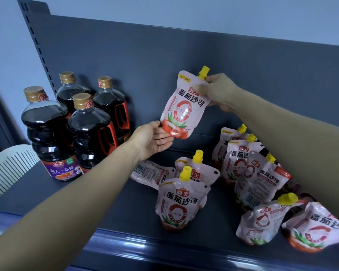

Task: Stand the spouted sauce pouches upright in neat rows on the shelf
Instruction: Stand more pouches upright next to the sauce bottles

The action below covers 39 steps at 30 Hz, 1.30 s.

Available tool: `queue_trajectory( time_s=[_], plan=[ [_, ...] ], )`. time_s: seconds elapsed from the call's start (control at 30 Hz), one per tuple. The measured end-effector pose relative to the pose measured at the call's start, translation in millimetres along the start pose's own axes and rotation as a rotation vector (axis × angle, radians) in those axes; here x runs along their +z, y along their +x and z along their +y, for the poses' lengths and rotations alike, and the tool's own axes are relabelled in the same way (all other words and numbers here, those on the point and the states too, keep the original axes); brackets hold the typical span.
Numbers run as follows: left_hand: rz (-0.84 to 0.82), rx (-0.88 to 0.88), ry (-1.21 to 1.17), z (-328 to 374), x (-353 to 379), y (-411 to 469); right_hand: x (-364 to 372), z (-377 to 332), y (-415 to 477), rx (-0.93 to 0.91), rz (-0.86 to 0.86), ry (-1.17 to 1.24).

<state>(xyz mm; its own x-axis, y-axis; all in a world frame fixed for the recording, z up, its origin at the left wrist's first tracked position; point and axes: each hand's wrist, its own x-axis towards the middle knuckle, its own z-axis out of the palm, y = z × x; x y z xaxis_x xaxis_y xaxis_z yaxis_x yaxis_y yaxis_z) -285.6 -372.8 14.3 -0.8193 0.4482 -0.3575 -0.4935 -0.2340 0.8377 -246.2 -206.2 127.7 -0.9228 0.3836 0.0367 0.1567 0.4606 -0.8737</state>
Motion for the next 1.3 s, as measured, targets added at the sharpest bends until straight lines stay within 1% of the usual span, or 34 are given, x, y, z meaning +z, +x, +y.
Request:
queue_trajectory(
  time_s=[0.07, 0.1, 0.13, 0.2, 0.27, 0.33, 0.43, 0.47, 0.53, 0.73, 0.87, 0.93, 1.03, 1.17, 1.23, 1.3],
  plan=[
    [0.011, -0.008, 0.000, -1, 1, 2, 3, 0, -1, -0.041, -0.052, -0.040],
    [0.008, -0.007, 0.042, -1, 1, 4, 3, 2, 0, -0.059, -0.069, -0.075],
    [0.001, -0.014, 0.113, -3, 0, 5, 2, 3, 1, -0.072, -0.072, -0.125],
    [-0.006, -0.040, 0.330, -6, -3, 6, 4, 10, 5, -0.093, -0.039, -0.239],
    [0.025, -0.029, 0.533, -10, -7, 8, 11, 18, 10, -0.089, -0.031, -0.285],
    [0.083, 0.058, 0.700, -11, -10, 8, 21, 28, 11, -0.081, -0.038, -0.313],
    [0.206, 0.235, 1.068, -7, -21, 8, 34, 45, 13, -0.084, -0.032, -0.395],
    [0.234, 0.278, 1.146, -6, -25, 8, 37, 51, 14, -0.080, -0.035, -0.411],
    [0.240, 0.323, 1.216, -5, -35, 7, 41, 63, 17, -0.059, -0.057, -0.434],
    [0.146, 0.358, 1.327, -12, -49, 4, 42, 79, 18, -0.017, -0.069, -0.456],
    [0.091, 0.379, 1.382, -18, -45, 5, 36, 79, 16, -0.064, -0.103, -0.458],
    [0.042, 0.385, 1.445, -20, -44, 5, 34, 77, 13, -0.075, -0.132, -0.481],
    [-0.120, 0.383, 1.715, -27, -52, 8, 31, 74, 8, -0.070, -0.168, -0.508],
    [-0.322, 0.268, 2.058, -35, -65, 6, 23, 66, 1, -0.072, -0.222, -0.515],
    [-0.363, 0.304, 2.157, -36, -67, 5, 20, 62, -3, -0.076, -0.250, -0.531],
    [-0.365, 0.397, 2.205, -38, -69, 7, 17, 59, -8, -0.086, -0.270, -0.574]
  ],
)
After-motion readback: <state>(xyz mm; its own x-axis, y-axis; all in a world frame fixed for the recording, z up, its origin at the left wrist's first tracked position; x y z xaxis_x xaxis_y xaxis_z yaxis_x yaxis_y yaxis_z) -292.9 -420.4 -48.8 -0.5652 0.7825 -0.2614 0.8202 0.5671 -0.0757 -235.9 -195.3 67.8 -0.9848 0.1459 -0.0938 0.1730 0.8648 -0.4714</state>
